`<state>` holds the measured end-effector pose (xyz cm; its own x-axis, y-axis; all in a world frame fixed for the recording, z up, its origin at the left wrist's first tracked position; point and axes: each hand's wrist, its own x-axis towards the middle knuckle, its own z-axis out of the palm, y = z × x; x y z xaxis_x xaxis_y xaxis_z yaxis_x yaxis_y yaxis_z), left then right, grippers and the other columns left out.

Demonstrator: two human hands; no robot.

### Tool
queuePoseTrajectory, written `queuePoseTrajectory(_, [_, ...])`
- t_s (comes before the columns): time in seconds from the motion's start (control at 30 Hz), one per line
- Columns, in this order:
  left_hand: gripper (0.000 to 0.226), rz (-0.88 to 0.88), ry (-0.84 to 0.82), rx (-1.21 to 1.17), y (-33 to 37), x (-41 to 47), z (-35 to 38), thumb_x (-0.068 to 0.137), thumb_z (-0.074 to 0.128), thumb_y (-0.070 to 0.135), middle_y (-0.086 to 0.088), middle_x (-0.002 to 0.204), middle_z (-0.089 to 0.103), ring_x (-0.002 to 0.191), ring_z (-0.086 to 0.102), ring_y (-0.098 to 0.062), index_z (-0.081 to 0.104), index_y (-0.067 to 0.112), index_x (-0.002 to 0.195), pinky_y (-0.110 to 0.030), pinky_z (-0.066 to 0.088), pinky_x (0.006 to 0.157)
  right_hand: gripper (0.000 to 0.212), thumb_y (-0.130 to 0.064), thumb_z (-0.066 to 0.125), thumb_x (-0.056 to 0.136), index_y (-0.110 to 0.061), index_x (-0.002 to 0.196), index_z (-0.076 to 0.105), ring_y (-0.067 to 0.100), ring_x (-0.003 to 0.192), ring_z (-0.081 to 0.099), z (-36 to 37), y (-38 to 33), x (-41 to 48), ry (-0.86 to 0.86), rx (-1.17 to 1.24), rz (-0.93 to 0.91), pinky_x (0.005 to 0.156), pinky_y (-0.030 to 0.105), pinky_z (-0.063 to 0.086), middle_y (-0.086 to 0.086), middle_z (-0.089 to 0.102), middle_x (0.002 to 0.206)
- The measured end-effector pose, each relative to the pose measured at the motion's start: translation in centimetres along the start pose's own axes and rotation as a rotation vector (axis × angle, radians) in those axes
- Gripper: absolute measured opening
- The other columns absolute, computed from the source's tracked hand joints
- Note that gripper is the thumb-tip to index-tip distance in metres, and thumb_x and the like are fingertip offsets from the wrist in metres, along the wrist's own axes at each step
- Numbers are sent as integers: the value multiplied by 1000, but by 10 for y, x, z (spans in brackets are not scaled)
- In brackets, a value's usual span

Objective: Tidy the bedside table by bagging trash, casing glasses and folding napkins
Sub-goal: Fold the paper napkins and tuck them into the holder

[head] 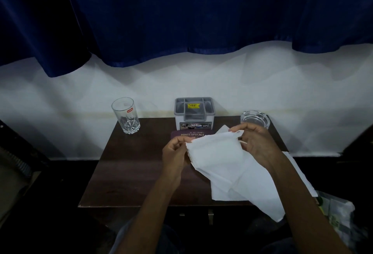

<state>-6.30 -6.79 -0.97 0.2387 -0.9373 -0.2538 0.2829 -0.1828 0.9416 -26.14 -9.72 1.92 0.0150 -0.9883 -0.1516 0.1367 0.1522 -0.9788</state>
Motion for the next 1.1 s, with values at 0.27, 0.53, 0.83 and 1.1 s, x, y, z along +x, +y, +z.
queuePoseTrajectory(0.27, [22,-3,-49,-20,1,-2,-1,84,53,-6,-13,93,70,73,62,-20,67,10,77,-26,51,61,52,21,41,80,-11,52,70,25,87,64,-3,2,2,-4,59,-52,72,28,55,11,68,89])
queuePoseTrajectory(0.53, [19,-75,-91,-170,4,-2,1,88,49,1,-6,86,73,77,67,-18,66,9,89,-27,55,68,22,6,44,87,-3,86,64,22,77,65,-4,3,7,41,176,-25,75,29,49,7,72,80])
queuePoseTrajectory(0.83, [21,-68,-81,-150,0,0,2,83,55,-10,1,72,75,70,70,-14,63,10,86,-30,56,70,17,-10,59,85,-8,101,66,27,97,62,-1,3,3,-87,5,117,89,38,48,17,67,104])
queuePoseTrajectory(1.1, [15,-80,-110,-204,-2,3,-1,85,56,-3,-4,83,75,77,71,-14,63,10,89,-31,55,76,13,3,61,80,-6,88,67,24,81,61,-7,2,0,-244,-311,249,70,30,51,14,64,89])
